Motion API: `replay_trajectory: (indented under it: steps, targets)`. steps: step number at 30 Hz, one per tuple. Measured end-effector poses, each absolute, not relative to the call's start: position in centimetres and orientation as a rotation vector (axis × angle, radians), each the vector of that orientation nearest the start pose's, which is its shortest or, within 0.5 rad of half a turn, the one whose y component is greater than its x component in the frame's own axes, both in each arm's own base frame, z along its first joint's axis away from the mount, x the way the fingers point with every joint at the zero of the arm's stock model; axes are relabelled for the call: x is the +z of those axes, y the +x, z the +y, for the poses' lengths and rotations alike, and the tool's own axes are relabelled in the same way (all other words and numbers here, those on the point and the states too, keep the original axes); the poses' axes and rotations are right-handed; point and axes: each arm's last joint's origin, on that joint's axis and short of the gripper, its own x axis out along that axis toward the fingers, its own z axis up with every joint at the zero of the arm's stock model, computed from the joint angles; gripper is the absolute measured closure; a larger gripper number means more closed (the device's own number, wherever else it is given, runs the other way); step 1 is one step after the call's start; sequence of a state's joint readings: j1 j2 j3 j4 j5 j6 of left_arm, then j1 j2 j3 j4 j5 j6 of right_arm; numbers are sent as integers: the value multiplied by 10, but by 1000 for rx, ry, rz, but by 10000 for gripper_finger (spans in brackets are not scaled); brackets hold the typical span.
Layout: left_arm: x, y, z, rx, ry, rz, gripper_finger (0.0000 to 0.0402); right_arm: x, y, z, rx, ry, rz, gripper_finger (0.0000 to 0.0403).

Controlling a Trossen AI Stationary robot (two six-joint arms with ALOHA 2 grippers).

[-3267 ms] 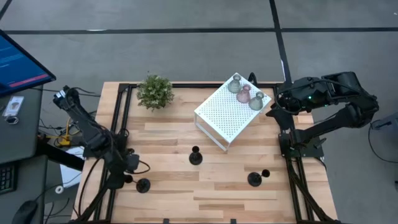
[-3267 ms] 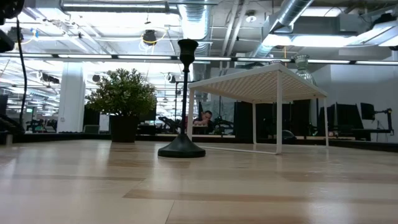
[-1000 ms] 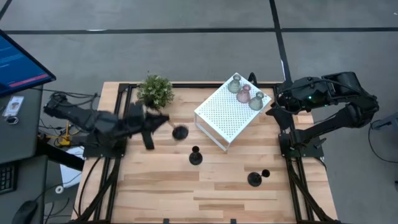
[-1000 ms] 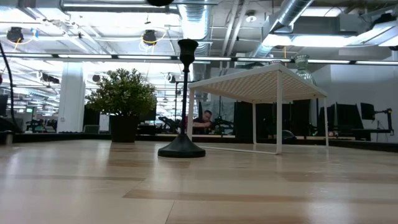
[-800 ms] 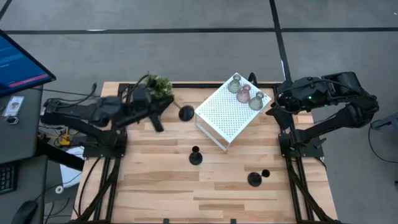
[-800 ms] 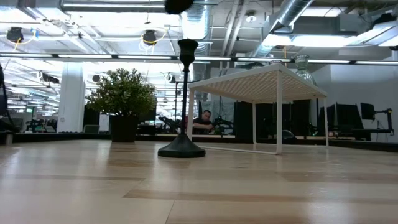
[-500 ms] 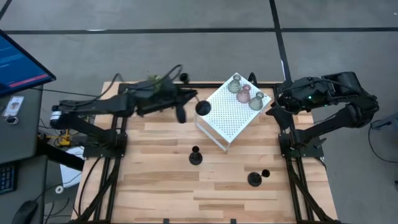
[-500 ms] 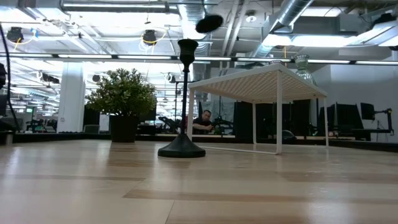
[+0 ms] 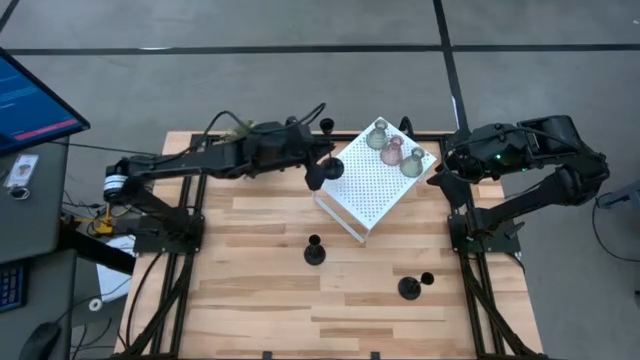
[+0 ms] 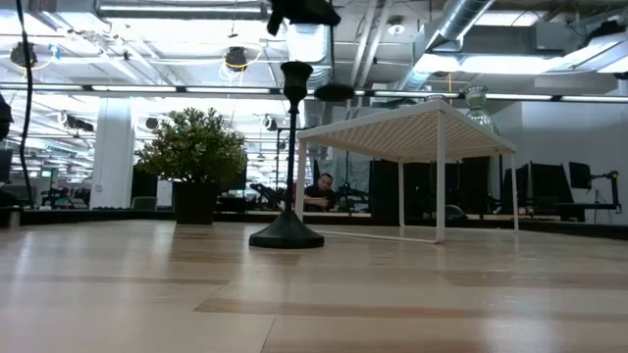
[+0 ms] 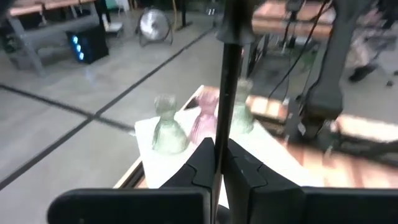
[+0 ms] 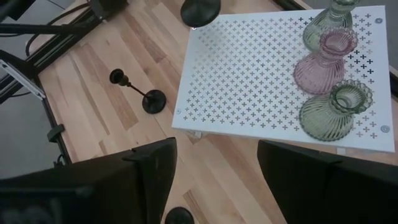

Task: Pick & Place candle stick holders
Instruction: Put the bottom left black candle holder on the shelf

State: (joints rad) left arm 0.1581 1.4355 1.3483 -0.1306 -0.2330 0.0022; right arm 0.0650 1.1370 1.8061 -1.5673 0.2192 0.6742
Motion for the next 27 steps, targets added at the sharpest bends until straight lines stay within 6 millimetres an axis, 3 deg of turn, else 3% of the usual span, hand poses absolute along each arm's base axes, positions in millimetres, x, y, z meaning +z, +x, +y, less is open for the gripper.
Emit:
replay_trajectory:
  steps: [9, 15, 27]
  targets:
    - [380, 321, 66, 402, -5, 239, 390, 467, 124, 1, -449, 492, 790, 186]
    - [360, 343, 61, 360, 2, 280, 390, 467, 124, 1, -448, 491, 790, 186]
    - [351, 350, 66, 370, 26, 300, 390, 467, 124, 1, -449, 493, 789, 186]
